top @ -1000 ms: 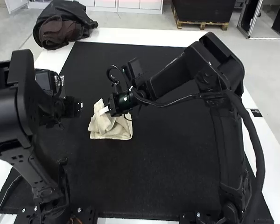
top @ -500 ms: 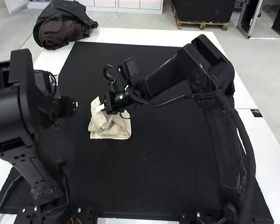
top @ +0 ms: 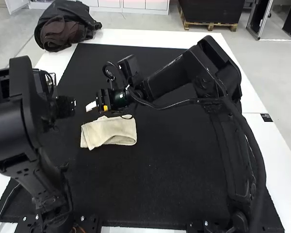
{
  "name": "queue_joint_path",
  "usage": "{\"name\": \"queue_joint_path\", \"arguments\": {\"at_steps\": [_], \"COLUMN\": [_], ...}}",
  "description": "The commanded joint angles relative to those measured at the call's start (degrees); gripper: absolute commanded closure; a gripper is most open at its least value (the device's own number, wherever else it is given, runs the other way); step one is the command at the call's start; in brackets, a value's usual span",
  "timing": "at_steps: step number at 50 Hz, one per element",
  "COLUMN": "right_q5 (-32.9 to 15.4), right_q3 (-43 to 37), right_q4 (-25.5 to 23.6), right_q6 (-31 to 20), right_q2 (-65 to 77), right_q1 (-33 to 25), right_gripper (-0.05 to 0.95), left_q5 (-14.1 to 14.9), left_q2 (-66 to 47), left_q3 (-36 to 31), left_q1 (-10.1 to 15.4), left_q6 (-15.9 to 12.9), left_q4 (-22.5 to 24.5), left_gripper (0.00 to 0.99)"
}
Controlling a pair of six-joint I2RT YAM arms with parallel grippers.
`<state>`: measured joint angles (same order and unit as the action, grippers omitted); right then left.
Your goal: Fold the towel.
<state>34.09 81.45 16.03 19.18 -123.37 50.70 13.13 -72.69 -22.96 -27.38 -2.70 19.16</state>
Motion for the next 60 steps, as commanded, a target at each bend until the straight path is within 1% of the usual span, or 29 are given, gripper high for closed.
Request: {"name": "queue_joint_path", "arguments": {"at_steps": [1,7,13,15,16,17,18,21,23,24,25,26,37,43,54,60], "right_q5": [-1.2,-2.4,-2.2,-1.3,-0.3,0.1,0.2,0.3,0.3,0.3,0.3,0.4,1.6,2.6,3.6,3.8], "right_q3": [1.3,-0.2,-0.6,-0.7,-0.8,-1.0,-1.2,-2.1,-2.9,-3.1,-3.4,-3.7,-7.7,-9.4,-9.8,-9.5], "right_q4": [-0.6,-1.4,-6.2,-7.9,-8.6,-9.2,-9.6,-9.6,-9.6,-9.4,-9.4,-9.4,-8.6,-6.0,-1.4,-0.2], "right_q6": [-3.0,-4.7,-6.8,-6.9,-7.0,-7.0,-7.0,-7.1,-6.9,-6.9,-6.9,-6.8,-6.5,-5.4,-2.7,-2.0], "right_q2": [2.3,4.3,5.7,6.0,6.1,6.4,6.6,7.5,7.8,7.9,7.9,7.9,7.7,6.8,4.7,3.4], "right_q1": [-2.6,-4.8,-6.1,-6.2,-6.3,-6.5,-6.6,-6.8,-7.0,-7.1,-7.1,-7.2,-6.4,-5.3,-3.5,-2.8], "right_gripper": [-0.02,-0.02,0.00,0.12,0.19,0.29,0.37,0.64,0.80,0.87,0.91,0.92,0.92,0.92,0.92,0.92], "left_q5": [0.2,0.2,0.2,0.3,0.3,0.4,0.4,0.4,0.4,0.4,0.4,0.3,0.8,0.8,1.0,1.3], "left_q2": [1.1,1.1,1.0,1.0,0.9,0.9,0.9,0.9,0.9,0.9,0.9,0.9,1.0,0.9,1.0,0.9], "left_q3": [-0.3,-0.3,-0.3,-0.2,-0.2,-0.2,-0.2,-0.2,-0.2,-0.2,-0.2,-0.2,-0.2,-0.2,-0.2,-0.2], "left_q1": [-0.5,-0.5,-0.1,-0.1,-0.1,-0.1,-0.1,0.0,0.0,0.0,0.0,0.0,-0.3,-0.3,-0.3,-0.3], "left_q6": [0.2,0.2,0.2,0.2,0.2,0.2,0.2,0.2,0.2,0.2,0.2,0.2,0.2,0.2,0.2,0.2], "left_q4": [0.5,0.4,0.5,0.5,0.5,0.4,0.4,0.3,0.4,0.3,0.4,0.4,0.4,0.4,0.4,0.5], "left_gripper": [0.039,0.039,0.039,0.039,0.039,0.039,0.039,0.039,0.039,0.039,0.039,0.039,0.039,0.039,0.039,0.039]}}
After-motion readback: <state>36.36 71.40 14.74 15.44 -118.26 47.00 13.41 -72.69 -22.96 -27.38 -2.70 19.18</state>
